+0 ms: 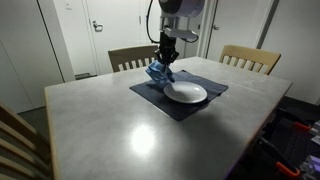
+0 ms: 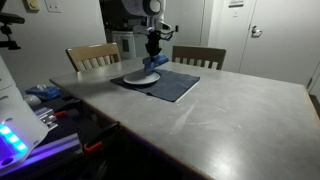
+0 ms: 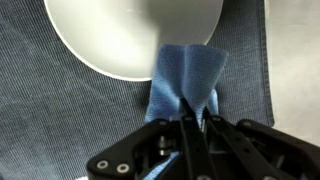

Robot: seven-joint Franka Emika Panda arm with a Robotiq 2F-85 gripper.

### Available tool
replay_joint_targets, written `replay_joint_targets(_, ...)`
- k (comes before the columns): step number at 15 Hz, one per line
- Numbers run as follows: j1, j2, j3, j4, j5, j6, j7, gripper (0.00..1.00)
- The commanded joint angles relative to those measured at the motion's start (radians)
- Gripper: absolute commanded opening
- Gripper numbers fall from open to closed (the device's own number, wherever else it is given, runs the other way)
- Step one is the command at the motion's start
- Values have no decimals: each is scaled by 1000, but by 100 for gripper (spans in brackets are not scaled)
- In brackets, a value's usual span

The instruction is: Use the blue towel to wipe the white plate

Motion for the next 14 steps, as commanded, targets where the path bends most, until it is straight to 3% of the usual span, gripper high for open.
replay_joint_targets(1, 31, -12, 1, 53, -50, -41, -6, 2)
replay_joint_targets(10, 71, 105, 45, 239, -52, -157, -48, 2)
replay_joint_targets(14, 62, 210, 64, 344, -42, -175, -131, 2)
